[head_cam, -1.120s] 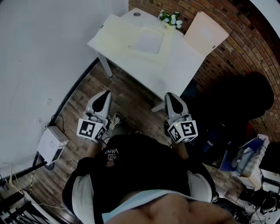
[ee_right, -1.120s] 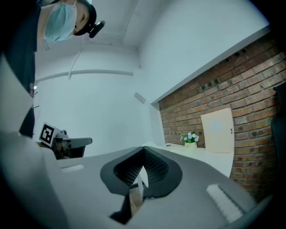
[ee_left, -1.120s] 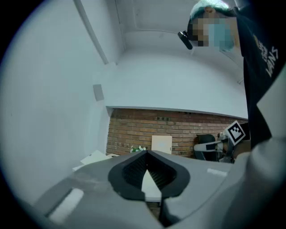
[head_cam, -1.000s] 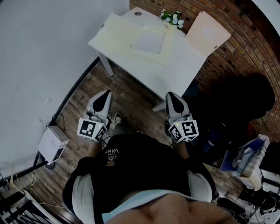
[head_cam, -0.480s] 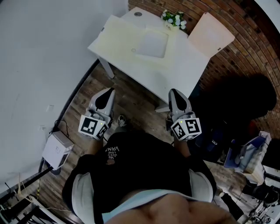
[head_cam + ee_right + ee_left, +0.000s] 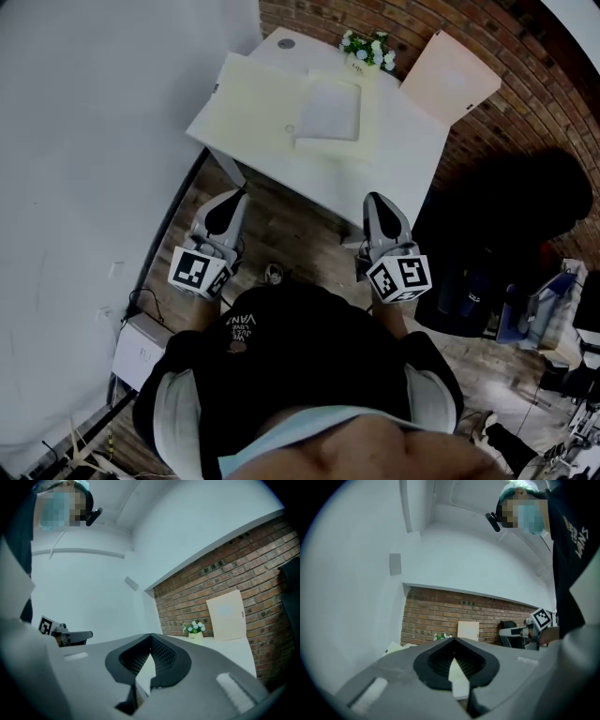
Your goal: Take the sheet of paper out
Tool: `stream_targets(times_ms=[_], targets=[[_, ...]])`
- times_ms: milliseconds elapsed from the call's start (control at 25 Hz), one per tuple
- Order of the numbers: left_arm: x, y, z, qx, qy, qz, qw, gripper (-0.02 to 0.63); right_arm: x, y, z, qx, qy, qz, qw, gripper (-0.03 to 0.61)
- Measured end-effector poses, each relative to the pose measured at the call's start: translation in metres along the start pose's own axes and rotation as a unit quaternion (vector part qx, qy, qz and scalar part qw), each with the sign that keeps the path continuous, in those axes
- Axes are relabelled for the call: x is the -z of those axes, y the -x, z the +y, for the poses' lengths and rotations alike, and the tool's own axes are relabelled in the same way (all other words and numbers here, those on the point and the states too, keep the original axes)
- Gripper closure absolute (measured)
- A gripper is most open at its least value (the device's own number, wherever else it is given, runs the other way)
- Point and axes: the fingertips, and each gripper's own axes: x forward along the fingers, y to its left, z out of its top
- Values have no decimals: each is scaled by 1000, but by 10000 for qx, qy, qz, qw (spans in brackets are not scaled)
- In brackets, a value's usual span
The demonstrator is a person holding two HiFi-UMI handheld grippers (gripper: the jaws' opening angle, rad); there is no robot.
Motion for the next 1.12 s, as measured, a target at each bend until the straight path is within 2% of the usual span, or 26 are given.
stream_targets(times_ms=[360, 680, 1120], targets=[[-3, -15, 36, 495, -84, 114, 9987, 614, 5, -19, 14, 461, -42, -71, 9989, 577], [4, -30, 49, 610, 15, 105, 9981, 614, 9, -33, 10, 541, -47, 3, 9985, 577], [-5, -74, 65, 292, -24, -37, 9996, 614, -11, -84, -31, 213, 32, -4, 9998, 577]])
